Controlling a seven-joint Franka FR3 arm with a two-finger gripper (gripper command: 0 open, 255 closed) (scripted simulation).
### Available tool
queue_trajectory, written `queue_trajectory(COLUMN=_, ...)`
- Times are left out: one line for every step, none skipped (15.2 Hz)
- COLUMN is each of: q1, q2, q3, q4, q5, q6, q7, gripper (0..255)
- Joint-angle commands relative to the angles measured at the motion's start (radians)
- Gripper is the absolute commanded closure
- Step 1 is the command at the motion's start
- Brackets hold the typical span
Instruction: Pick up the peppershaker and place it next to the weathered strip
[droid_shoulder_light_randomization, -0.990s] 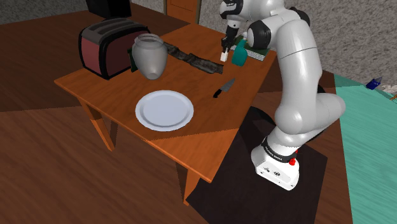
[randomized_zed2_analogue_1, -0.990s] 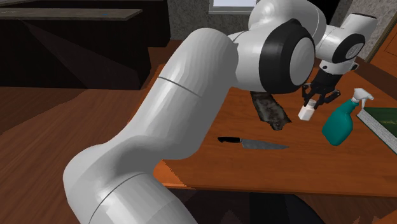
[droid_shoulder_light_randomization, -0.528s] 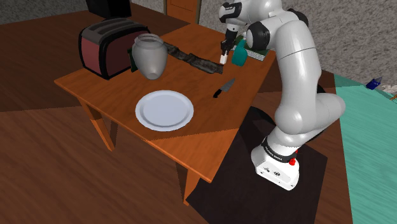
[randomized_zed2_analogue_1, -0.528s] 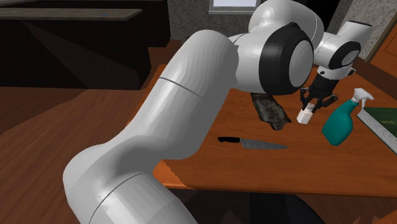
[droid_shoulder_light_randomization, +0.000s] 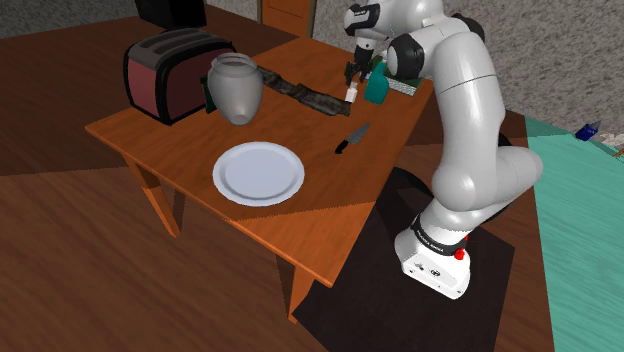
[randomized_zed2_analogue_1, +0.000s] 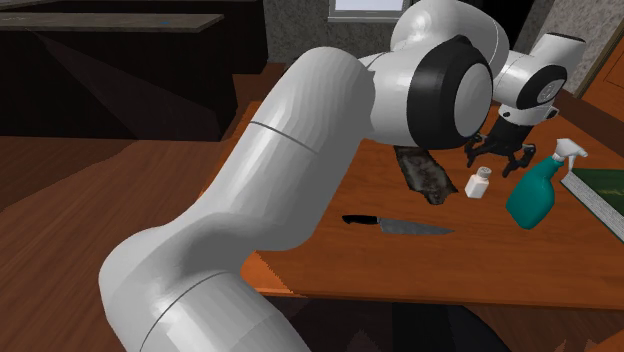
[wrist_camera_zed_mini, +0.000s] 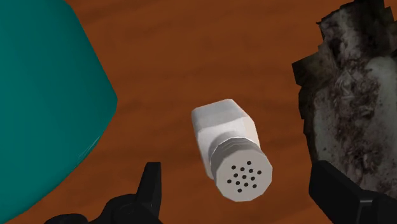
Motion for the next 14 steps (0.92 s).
queue_trajectory(q1=0.0, q2=0.0, q3=0.0, q4=0.0, q5=0.0, q6=0.0, q7=0.0, gripper=0)
queue_trajectory(q1=0.0, q2=0.0, q3=0.0, q4=0.0, q5=0.0, q6=0.0, q7=0.0, gripper=0)
queue_trajectory(q1=-0.002, q2=-0.01, q3=-0.003, q4=0.016, q5=-0.004, q6=-0.026, q7=0.003, gripper=0)
queue_trajectory(q1=-0.005, q2=-0.019, q3=-0.005, q4=0.036, q5=-0.008, q6=-0.053, q7=0.007, gripper=0)
queue_trajectory(q1=-0.009, q2=-0.025, q3=-0.007, q4=0.059, q5=-0.011, q6=-0.081, q7=0.011, gripper=0)
queue_trajectory(q1=-0.013, q2=-0.029, q3=-0.009, q4=0.079, q5=-0.013, q6=-0.104, q7=0.014, gripper=0)
queue_trajectory(q1=-0.013, q2=-0.029, q3=-0.009, q4=0.079, q5=-0.013, q6=-0.104, q7=0.014, gripper=0)
queue_trajectory(q1=-0.013, q2=-0.03, q3=-0.009, q4=0.078, q5=-0.013, q6=-0.104, q7=0.014, gripper=0)
queue_trajectory(q1=-0.013, q2=-0.03, q3=-0.009, q4=0.079, q5=-0.013, q6=-0.104, q7=0.014, gripper=0)
queue_trajectory(q1=-0.013, q2=-0.029, q3=-0.009, q4=0.079, q5=-0.013, q6=-0.104, q7=0.014, gripper=0)
queue_trajectory(q1=-0.013, q2=-0.029, q3=-0.009, q4=0.079, q5=-0.013, q6=-0.104, q7=0.014, gripper=0)
queue_trajectory(q1=-0.013, q2=-0.029, q3=-0.009, q4=0.079, q5=-0.013, q6=-0.104, q7=0.014, gripper=0)
queue_trajectory(q1=-0.013, q2=-0.029, q3=-0.009, q4=0.079, q5=-0.013, q6=-0.104, q7=0.014, gripper=0)
queue_trajectory(q1=-0.013, q2=-0.029, q3=-0.009, q4=0.079, q5=-0.013, q6=-0.104, q7=0.014, gripper=0)
